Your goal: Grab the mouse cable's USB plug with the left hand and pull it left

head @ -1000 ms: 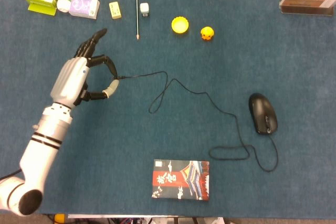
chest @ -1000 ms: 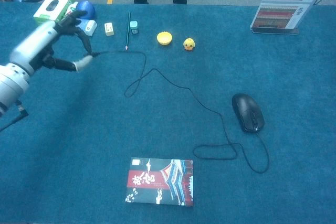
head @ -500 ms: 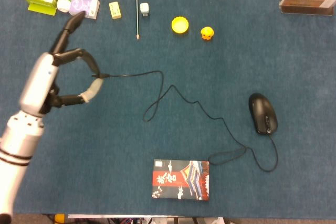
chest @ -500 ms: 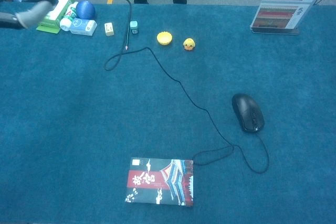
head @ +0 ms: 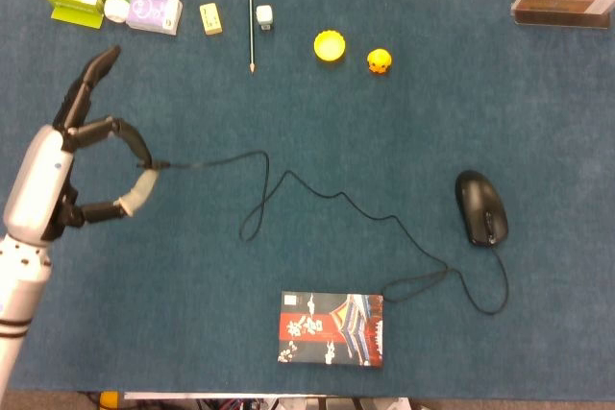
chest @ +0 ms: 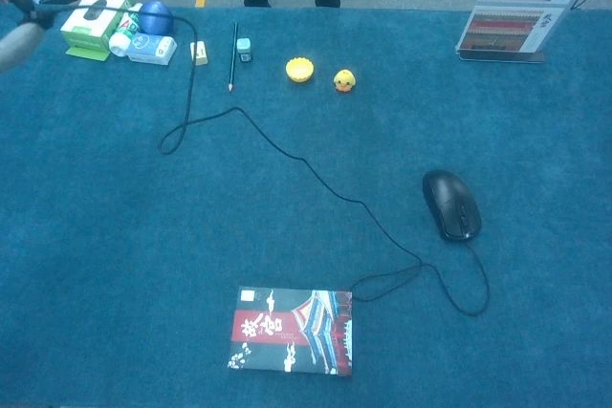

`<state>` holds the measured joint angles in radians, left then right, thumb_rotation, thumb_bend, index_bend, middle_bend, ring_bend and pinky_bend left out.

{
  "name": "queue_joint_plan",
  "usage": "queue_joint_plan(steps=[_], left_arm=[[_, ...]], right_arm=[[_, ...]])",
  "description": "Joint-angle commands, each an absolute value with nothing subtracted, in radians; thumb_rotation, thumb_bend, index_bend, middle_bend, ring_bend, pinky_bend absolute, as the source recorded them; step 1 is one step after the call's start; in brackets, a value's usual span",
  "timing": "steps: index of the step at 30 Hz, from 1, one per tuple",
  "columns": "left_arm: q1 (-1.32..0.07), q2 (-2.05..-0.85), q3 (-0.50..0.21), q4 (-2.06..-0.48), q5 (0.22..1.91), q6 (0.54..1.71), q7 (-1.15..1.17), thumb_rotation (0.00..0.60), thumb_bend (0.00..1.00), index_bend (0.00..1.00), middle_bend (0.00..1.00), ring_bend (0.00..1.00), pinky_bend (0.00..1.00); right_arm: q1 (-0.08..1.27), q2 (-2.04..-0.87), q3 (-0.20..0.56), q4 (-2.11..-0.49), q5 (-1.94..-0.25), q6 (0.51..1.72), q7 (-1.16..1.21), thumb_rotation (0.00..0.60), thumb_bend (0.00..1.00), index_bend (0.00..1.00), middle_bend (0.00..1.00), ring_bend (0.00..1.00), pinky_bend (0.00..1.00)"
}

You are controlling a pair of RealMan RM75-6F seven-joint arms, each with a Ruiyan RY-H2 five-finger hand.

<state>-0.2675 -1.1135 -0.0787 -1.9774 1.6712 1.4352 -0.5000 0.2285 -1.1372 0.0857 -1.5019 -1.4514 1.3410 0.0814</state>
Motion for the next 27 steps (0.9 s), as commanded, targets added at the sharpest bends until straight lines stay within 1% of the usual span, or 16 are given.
queue_joint_plan(steps=[1,8,13,20,27], left_arm=[[-0.245,-1.102,-0.045,-1.996,1.714,1.463,-0.498,0.600,0.36,0.58,0.00,0.00,0.01],[-0.219,-1.078,0.011,-2.048,1.780,1.494,-0.530,0.600,0.36,0.58,0.00,0.00,0.01],[-0.201,-1.076,0.040,-2.066,1.811,1.512,-0.508,0.600,0.36,0.58,0.00,0.00,0.01],[-0.170,-1.087,0.058,-2.073,1.816,1.548,-0.469,0.600,0.36,0.58,0.00,0.00,0.01],[-0.148,-1.084,0.071,-2.083,1.798,1.562,-0.445,0.600,0.36,0.58,0.00,0.00,0.01]], right_arm=[[0.228,-1.139,0.085,-1.503,-1.452,1.341,0.082,0.600,0.00,0.31,0.16,0.21,0.29],[0.220,-1.143,0.083,-1.500,-1.450,1.343,0.086,0.600,0.00,0.31,0.16,0.21,0.29],[0.223,-1.152,0.083,-1.484,-1.451,1.335,0.104,0.600,0.00,0.31,0.16,0.21,0.29],[0.232,-1.170,0.081,-1.447,-1.458,1.317,0.143,0.600,0.00,0.31,0.16,0.21,0.29],[0.237,-1.180,0.081,-1.424,-1.460,1.307,0.173,0.600,0.00,0.31,0.16,0.21,0.29]])
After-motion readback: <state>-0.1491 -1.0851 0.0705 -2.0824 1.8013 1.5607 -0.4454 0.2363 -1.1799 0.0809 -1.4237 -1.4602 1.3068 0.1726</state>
